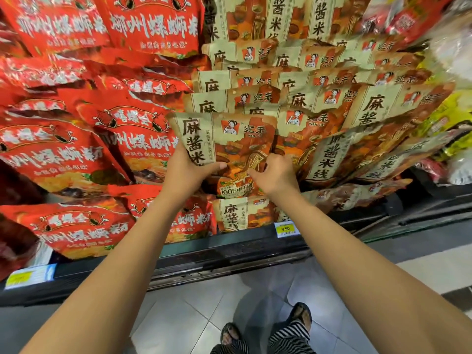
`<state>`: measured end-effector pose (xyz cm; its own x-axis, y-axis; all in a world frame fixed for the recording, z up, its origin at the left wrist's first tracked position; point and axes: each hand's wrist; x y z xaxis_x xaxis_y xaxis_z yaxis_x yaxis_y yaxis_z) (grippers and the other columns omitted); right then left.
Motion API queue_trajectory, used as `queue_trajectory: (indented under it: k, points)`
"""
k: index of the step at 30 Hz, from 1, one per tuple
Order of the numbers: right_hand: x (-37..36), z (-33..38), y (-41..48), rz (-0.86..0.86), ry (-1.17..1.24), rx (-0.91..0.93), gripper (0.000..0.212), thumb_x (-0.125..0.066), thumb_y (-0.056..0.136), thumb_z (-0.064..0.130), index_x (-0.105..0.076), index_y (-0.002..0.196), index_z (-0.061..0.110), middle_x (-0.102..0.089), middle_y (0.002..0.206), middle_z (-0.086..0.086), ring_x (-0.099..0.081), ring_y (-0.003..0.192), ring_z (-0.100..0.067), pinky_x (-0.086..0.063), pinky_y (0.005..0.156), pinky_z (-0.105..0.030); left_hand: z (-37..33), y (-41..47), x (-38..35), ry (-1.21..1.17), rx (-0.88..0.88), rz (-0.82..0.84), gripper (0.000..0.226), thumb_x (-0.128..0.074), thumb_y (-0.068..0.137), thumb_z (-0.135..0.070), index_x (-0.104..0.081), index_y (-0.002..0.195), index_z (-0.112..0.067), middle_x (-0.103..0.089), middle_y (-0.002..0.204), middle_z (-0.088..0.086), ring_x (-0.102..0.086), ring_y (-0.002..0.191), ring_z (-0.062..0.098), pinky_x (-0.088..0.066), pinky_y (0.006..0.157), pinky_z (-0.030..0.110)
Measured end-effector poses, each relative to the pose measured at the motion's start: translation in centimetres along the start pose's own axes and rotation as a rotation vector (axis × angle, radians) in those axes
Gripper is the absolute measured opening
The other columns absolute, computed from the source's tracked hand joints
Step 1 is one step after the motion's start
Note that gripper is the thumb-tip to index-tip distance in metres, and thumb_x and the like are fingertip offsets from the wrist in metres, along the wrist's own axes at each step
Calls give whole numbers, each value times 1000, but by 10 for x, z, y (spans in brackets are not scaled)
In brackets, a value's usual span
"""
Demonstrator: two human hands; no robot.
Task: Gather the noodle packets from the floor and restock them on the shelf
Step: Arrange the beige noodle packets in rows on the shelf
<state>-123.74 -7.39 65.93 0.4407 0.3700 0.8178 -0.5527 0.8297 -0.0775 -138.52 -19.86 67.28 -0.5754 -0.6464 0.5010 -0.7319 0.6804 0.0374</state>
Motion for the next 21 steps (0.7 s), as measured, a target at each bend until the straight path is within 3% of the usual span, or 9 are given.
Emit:
queue_trajectory:
  k: [3, 7, 9, 10, 12, 14, 17, 21]
  points:
    - [-7, -6, -10, -42, 127, 33, 24, -75, 86, 29, -62, 89, 9, -49, 64, 3, -52, 70, -22, -43, 65, -29, 4, -12, 3, 16, 66, -57, 72, -91, 65, -32, -50, 121, -13, -63, 108, -4, -60, 100, 15, -49, 80, 30]
    - [-11, -5, -16, 3, 252, 43, 40, -76, 85, 28, -64, 119, 10, -64, 83, 3, -53, 65, -14, -52, 63, -27, 8, -19, 15, 133, 89, -12, 63, -92, 66, -25, -50, 112, -14, -65, 110, 1, -60, 98, 16, -49, 80, 30]
    - [-10, -3, -19, 56, 320, 42, 29, -76, 85, 25, -67, 109, 11, -67, 87, 2, -48, 58, -7, -48, 55, -23, 9, -17, 22, 207, 84, 30, 55, -90, 68, -21, -51, 106, -15, -68, 112, 6, -63, 98, 21, -52, 79, 32]
    - [-8, -3, -19, 69, 340, 21, 14, -75, 87, 23, -65, 90, 14, -60, 77, 4, -41, 54, -6, -40, 49, -19, 8, -15, 24, 237, 73, 46, 50, -90, 69, -21, -54, 103, -15, -70, 111, 8, -66, 99, 23, -54, 78, 34]
    - [-4, -1, -18, 56, 350, -15, 43, -72, 89, 21, -38, 62, 19, -35, 61, 4, -28, 52, -13, -24, 46, -24, 6, -12, 25, 273, 52, 62, 38, -89, 70, -23, -59, 93, -15, -72, 107, 11, -69, 96, 27, -58, 79, 40]
    - [1, -1, -16, 28, 397, -58, 55, -71, 90, 21, -26, 59, 19, -24, 59, -1, -22, 54, -17, -17, 51, -29, 2, -9, 21, 281, 25, 63, 32, -88, 71, -24, -64, 91, -15, -73, 105, 10, -69, 93, 24, -57, 76, 38]
    - [4, -4, -14, -8, 413, -138, 54, -68, 92, 20, -25, 59, 18, -23, 58, 0, -21, 52, -17, -16, 50, -31, -5, -5, 12, 248, -18, 58, 35, -87, 73, -23, -70, 100, -11, -74, 105, 4, -63, 83, 12, -44, 60, 12]
    - [4, -5, -16, -26, 366, -127, 53, -67, 93, 23, -28, 57, 16, -29, 55, 0, -24, 49, -16, -18, 48, -29, -2, -3, 7, 190, -6, 57, 35, -87, 73, -20, -70, 103, -9, -72, 104, 1, -61, 82, 11, -40, 58, 11]
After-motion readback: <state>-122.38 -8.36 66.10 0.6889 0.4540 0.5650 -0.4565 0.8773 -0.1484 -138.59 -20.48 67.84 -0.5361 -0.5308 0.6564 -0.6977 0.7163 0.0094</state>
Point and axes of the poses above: each hand's wrist, its own y-axis towards the middle knuckle, its own x-axis out of the back of the hand, z = x × y
